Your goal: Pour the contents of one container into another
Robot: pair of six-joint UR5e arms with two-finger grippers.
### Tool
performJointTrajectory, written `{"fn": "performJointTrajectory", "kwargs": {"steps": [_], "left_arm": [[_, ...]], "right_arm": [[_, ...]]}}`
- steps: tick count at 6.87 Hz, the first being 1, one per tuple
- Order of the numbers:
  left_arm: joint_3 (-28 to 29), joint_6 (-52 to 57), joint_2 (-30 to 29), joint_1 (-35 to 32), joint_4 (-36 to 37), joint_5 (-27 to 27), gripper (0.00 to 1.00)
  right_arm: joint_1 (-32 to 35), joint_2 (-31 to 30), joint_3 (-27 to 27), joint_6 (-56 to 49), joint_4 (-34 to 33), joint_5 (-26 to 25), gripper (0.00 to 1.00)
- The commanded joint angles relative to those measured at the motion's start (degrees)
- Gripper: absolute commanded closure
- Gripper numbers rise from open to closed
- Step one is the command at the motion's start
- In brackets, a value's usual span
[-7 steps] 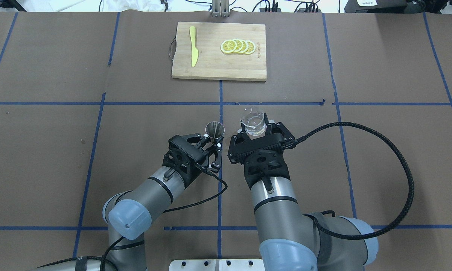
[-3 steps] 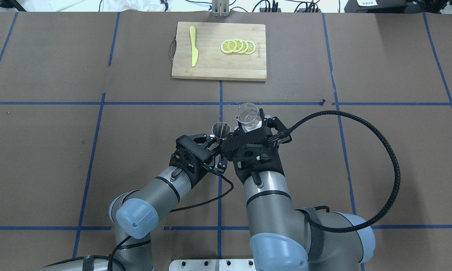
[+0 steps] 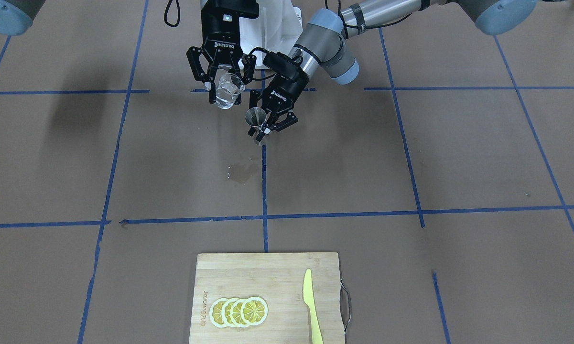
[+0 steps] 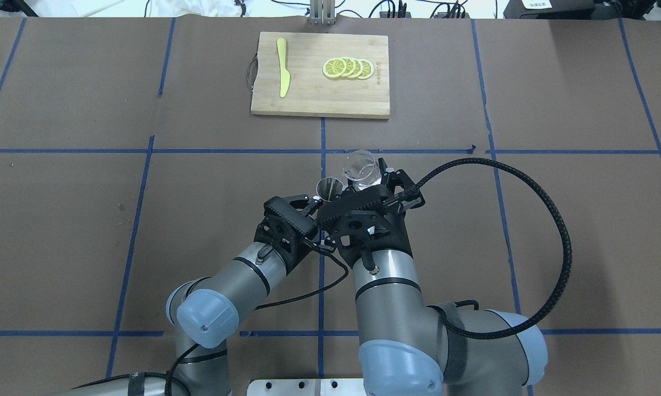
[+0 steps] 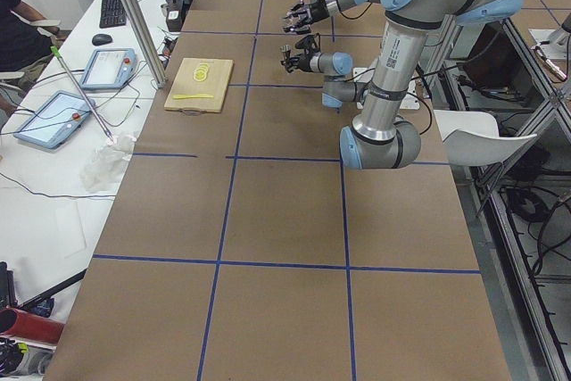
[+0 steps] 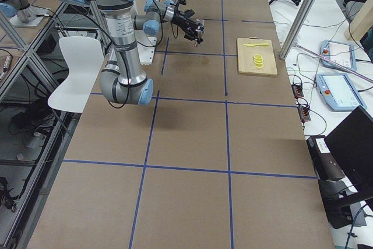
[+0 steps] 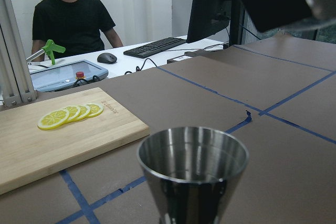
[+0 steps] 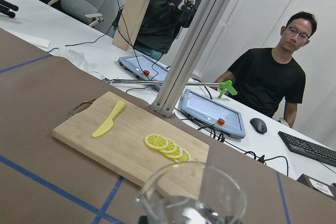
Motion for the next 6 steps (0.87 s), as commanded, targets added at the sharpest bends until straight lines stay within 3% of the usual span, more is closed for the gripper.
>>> {"fn": "performJointTrajectory", "kwargs": {"steps": [1,6], "left_arm": [[0.40,0.00,-0.50,0.00,0.00,-0.03,1.00],[0.40,0.00,-0.77,0.00,0.00,0.06,1.00]], "right_arm": [[-0.08,0.13,0.02,-1.40,-1.07,0.00,1.00],[0.71,0.92,0.81,-4.83,-4.94,0.00,1.00]]}}
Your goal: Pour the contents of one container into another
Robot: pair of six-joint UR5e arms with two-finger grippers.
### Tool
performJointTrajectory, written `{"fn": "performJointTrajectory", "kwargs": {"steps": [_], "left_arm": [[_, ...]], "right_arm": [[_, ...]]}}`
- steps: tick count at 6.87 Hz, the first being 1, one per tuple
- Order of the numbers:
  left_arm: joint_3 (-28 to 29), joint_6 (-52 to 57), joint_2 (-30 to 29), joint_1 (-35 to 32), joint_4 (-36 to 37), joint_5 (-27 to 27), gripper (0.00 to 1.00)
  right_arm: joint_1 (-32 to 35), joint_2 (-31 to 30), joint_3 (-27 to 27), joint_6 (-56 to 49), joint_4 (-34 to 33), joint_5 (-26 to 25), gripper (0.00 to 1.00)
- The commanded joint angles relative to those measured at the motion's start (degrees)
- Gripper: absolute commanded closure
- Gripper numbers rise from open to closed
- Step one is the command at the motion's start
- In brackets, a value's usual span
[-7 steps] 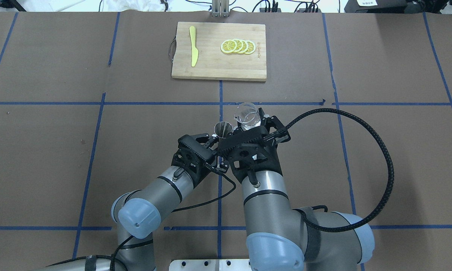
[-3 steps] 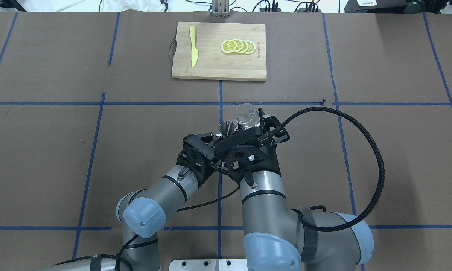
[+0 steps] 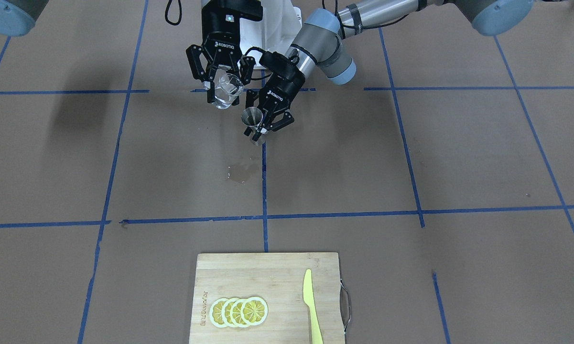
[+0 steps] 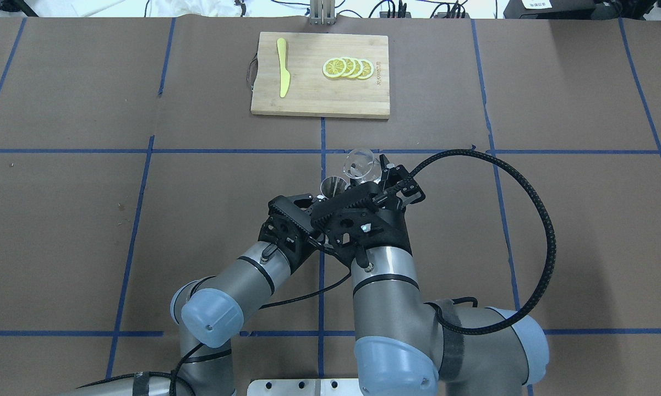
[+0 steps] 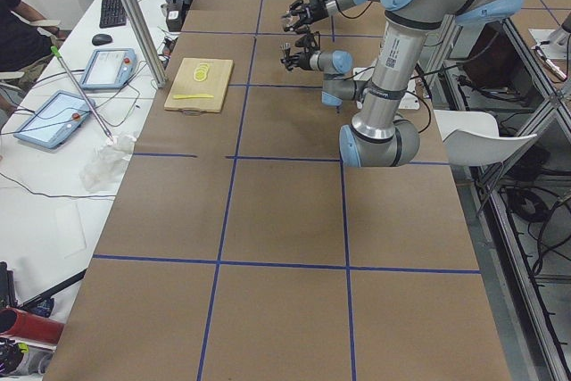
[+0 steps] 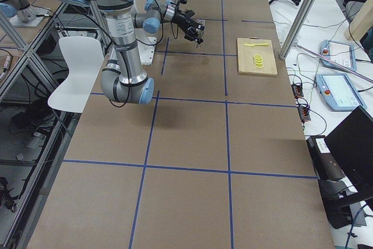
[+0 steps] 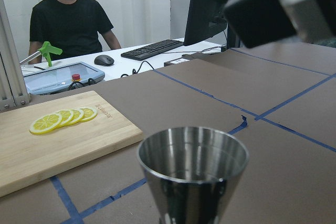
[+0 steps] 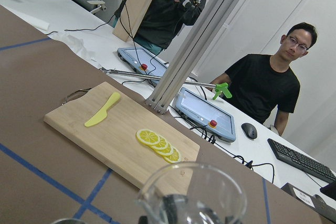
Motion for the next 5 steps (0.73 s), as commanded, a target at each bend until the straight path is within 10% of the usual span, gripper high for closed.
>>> {"fn": "performJointTrajectory", "kwargs": {"steps": [1,5], "left_arm": [[0.00,0.00,-0.05,0.00,0.00,0.00,1.00],[-0.09,0.00,-0.14,0.00,0.00,0.00,1.00]], "right_arm": [[0.45,0.03,0.23,-1.06,-2.55,0.05,1.00],[0.71,0.12,0.32,-5.00,-2.84,-0.13,1.00]]}}
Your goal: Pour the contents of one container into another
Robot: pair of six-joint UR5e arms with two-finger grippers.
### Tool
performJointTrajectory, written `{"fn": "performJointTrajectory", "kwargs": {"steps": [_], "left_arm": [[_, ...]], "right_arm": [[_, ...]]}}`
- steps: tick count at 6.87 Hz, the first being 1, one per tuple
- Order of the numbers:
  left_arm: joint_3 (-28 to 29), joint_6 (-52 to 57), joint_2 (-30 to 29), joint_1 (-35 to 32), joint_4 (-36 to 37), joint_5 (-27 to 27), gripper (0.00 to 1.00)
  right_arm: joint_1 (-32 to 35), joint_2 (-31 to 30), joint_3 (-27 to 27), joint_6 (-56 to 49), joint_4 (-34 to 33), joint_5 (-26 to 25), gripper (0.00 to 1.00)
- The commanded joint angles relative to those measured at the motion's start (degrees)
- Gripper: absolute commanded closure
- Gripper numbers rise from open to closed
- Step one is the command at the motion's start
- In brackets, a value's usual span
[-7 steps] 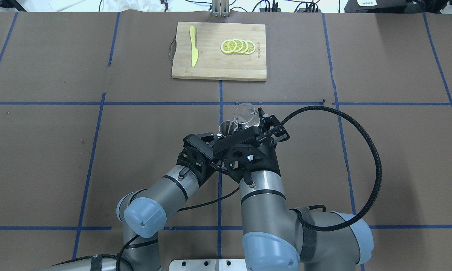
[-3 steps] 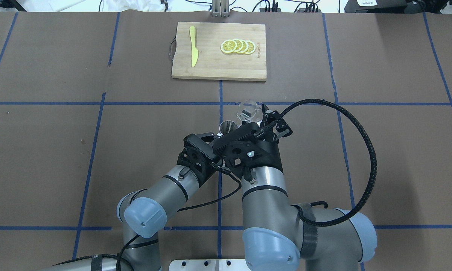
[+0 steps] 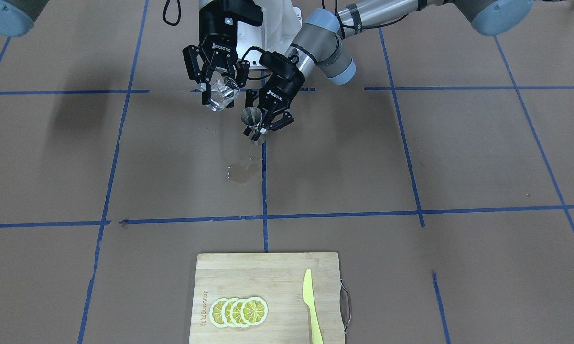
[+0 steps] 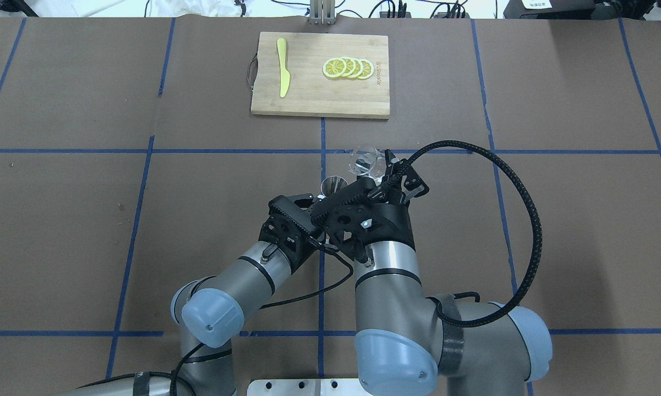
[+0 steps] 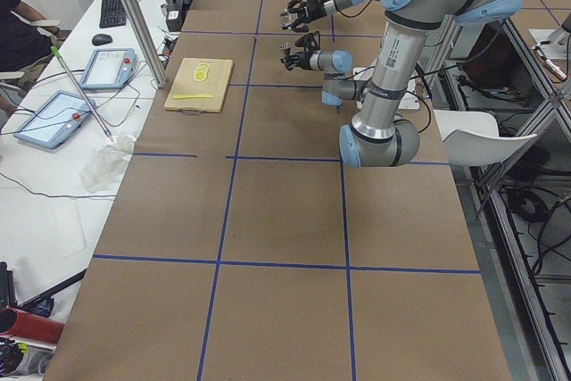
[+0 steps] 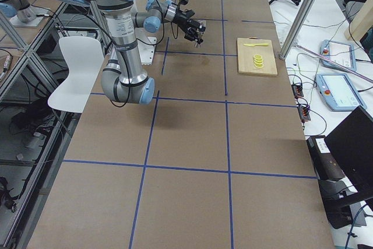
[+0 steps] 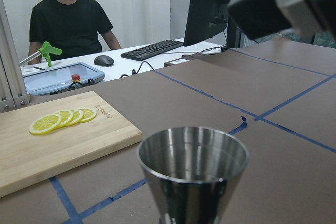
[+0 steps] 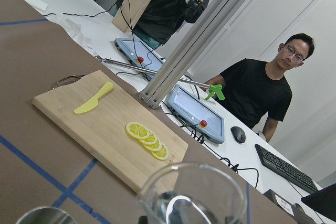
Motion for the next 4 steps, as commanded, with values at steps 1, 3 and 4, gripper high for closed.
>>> {"fn": "performJointTrajectory", "kwargs": {"steps": [1,3,4], "left_arm": [[-0.03,0.00,-0.14,0.00,0.00,0.00,1.00],[0.23,0.00,-0.76,0.00,0.00,0.00,1.00],[0.93,0.00,-1.37,0.00,0.00,0.00,1.00]], "right_arm": [[0.07,0.01,-0.03,-1.49,-0.16,-0.16,1.00],[0.07,0.01,0.06,-1.93,-1.22,-0.16,1.00],[-0.01,0.01,0.15,-2.19,-1.22,-0.25,1.00]]}}
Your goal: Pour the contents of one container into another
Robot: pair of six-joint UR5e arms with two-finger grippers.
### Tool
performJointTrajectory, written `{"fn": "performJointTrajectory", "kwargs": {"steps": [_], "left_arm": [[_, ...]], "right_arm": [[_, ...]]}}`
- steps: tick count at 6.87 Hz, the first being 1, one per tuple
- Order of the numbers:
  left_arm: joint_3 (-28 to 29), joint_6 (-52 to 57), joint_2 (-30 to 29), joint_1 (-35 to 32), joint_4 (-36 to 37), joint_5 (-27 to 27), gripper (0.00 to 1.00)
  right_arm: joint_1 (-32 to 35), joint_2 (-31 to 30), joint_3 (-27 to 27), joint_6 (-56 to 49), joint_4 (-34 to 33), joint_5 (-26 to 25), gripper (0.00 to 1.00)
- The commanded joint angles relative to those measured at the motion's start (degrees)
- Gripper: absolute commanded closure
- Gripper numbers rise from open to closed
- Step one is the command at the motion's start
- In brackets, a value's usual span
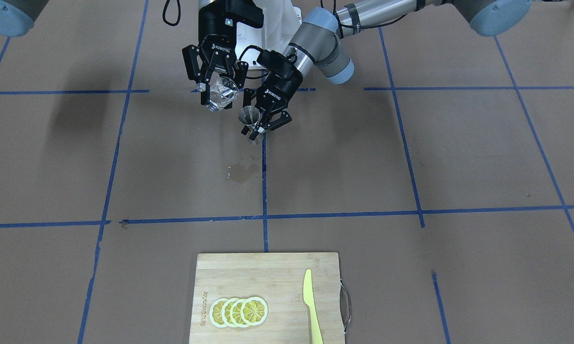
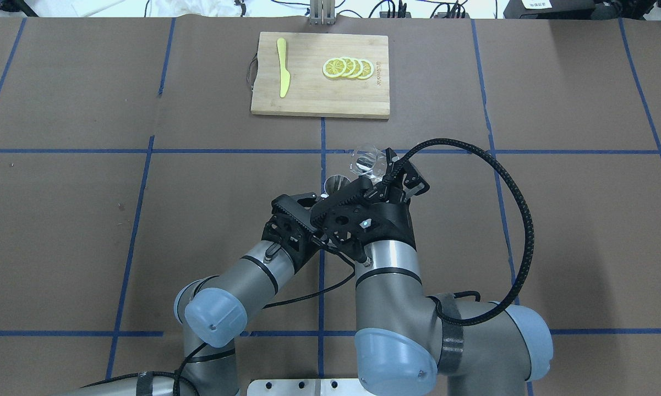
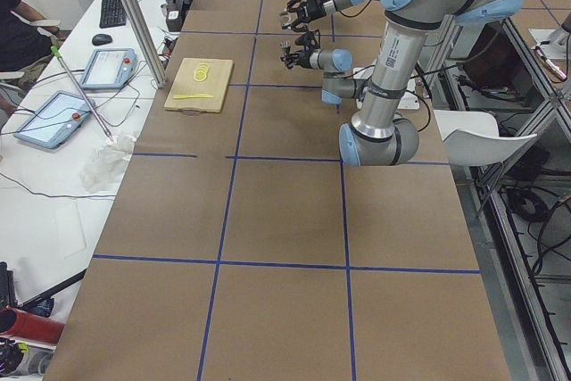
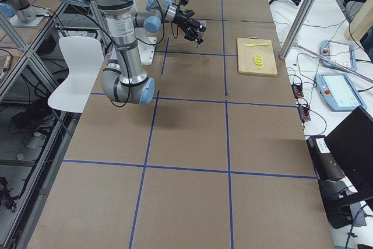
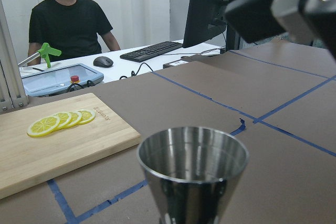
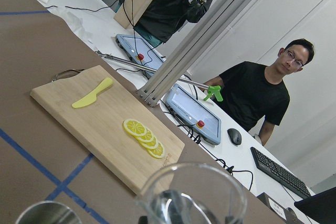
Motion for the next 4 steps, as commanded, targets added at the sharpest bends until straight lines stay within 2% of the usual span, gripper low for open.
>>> {"fn": "performJointTrajectory", "kwargs": {"steps": [1,4], "left_arm": [[0.84,0.00,-0.67,0.00,0.00,-0.09,1.00],[1.29,0.00,-1.38,0.09,0.00,-0.17,1.00]], "right_arm": [[-0.07,0.00,0.07,-0.28,-0.25,-0.07,1.00],[0.02,0.00,0.24,-2.74,-0.26,-0.33,1.00]]}}
